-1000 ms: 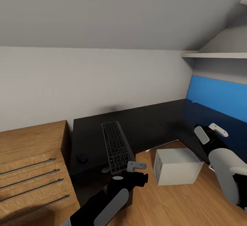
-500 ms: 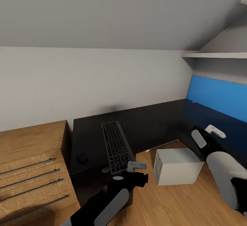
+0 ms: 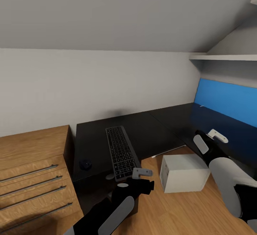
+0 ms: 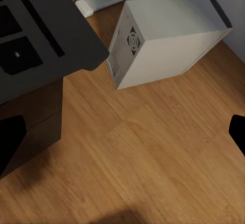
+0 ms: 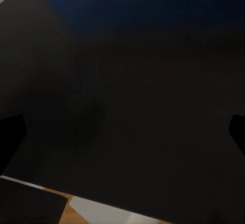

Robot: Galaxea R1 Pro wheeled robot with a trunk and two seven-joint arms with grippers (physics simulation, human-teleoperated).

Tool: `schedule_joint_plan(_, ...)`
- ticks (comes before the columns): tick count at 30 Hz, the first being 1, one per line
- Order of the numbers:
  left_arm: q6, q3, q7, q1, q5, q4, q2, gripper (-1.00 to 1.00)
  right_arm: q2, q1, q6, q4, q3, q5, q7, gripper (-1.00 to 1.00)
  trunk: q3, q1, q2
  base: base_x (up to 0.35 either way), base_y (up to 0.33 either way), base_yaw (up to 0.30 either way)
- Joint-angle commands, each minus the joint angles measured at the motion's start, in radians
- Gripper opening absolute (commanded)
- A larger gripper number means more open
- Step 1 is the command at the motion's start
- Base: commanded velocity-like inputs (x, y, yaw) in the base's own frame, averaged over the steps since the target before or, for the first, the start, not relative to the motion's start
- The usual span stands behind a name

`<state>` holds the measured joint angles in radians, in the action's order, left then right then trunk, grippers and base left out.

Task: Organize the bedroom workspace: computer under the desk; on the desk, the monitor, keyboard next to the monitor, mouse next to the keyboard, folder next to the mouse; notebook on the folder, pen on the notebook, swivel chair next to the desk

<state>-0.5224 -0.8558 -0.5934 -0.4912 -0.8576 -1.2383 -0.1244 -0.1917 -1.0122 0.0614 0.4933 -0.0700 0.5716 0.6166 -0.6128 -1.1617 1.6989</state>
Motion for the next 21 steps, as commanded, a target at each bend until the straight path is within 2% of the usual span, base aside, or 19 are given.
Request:
schedule_joint_plan(1,0.000,-0.002,-0.009,-0.001,-0.009,-0.001,0.000,1.00,0.000,0.000,0.006,0.002,0.000,0.003,0.004,1.00,-0.001,0.000,0.001,0.000,0.000,0.000)
schedule_joint_plan(11,0.000,-0.002,-0.010,-0.001,-0.008,-0.001,0.000,1.00,0.000,0.000,0.006,0.001,0.000,-0.009,0.005,1.00,-0.001,0.000,0.001,0.000,-0.002,0.000)
schedule_joint_plan(21,0.000,-0.002,-0.009,-0.001,-0.008,-0.001,0.000,1.00,0.000,0.000,0.006,0.000,-0.001,-0.009,0.005,1.00,-0.001,0.000,0.001,-0.014,-0.250,0.000)
